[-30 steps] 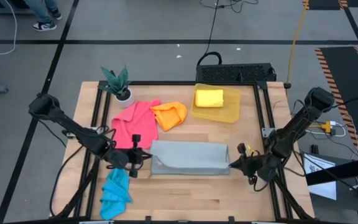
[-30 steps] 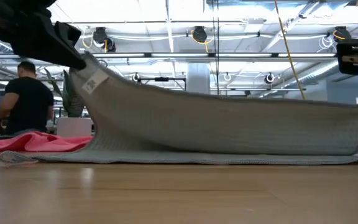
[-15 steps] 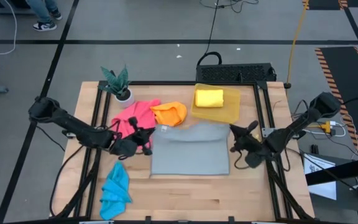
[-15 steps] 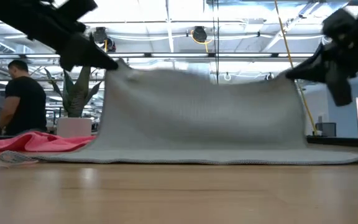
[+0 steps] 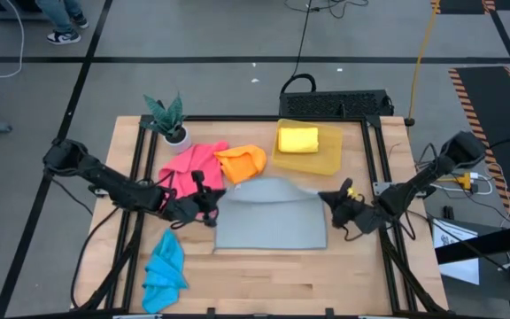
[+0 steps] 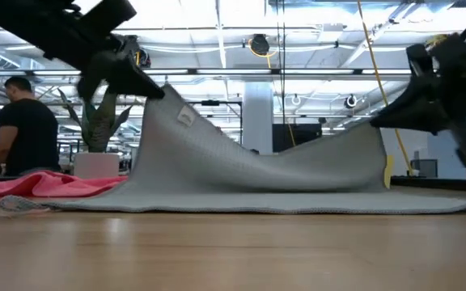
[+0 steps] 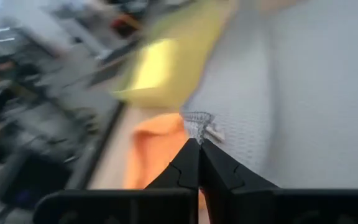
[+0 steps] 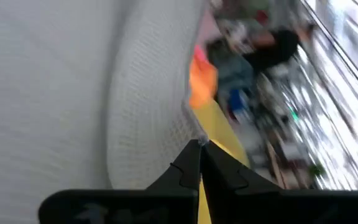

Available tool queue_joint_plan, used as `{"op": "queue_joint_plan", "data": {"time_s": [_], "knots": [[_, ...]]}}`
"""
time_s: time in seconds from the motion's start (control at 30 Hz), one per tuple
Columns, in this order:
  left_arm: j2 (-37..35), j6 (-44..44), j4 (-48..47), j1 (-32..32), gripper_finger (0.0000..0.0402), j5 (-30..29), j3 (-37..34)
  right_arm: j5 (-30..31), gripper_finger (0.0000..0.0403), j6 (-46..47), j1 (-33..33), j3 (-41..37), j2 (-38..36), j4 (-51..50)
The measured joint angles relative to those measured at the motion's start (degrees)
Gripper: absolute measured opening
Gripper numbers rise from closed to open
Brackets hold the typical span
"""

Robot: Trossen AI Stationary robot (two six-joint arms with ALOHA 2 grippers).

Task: Fold microfiber towels
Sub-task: Fold the gray kitchen towel

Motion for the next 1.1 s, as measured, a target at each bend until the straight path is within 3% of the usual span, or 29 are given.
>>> {"op": "queue_joint_plan", "data": {"time_s": [0.13,0.3,0.47,0.57,0.63,0.93,1.1], "knots": [[0.58,-5.10,-2.82,-3.21,0.0004,7.99,0.01,0.01,0.0000,1.19,5.12,0.06,-0.04,-0.11],[0.92,-11.58,-6.33,-7.38,0.0007,8.06,-0.04,-0.93,0.0000,6.81,12.12,1.93,-0.04,-0.27],[0.92,-13.32,-5.60,-10.23,0.0006,8.12,-0.04,-13.95,0.0000,24.91,14.84,5.56,-0.04,-14.54],[0.92,-15.15,-5.77,-11.01,0.0009,8.28,-0.04,-19.48,0.0000,37.97,14.98,7.10,-0.04,-25.50],[0.92,-15.91,-5.80,-11.45,0.0004,8.34,-0.04,-21.81,0.0000,41.54,14.96,7.18,-0.02,-27.28],[3.76,-18.49,-5.37,-12.85,0.0007,10.77,-0.06,-23.16,0.0000,41.35,14.96,6.77,-0.02,-24.88],[3.91,-17.27,-4.20,-14.56,0.0009,8.34,-0.04,-23.16,0.0000,38.64,14.96,8.34,-0.02,-23.50]]}}
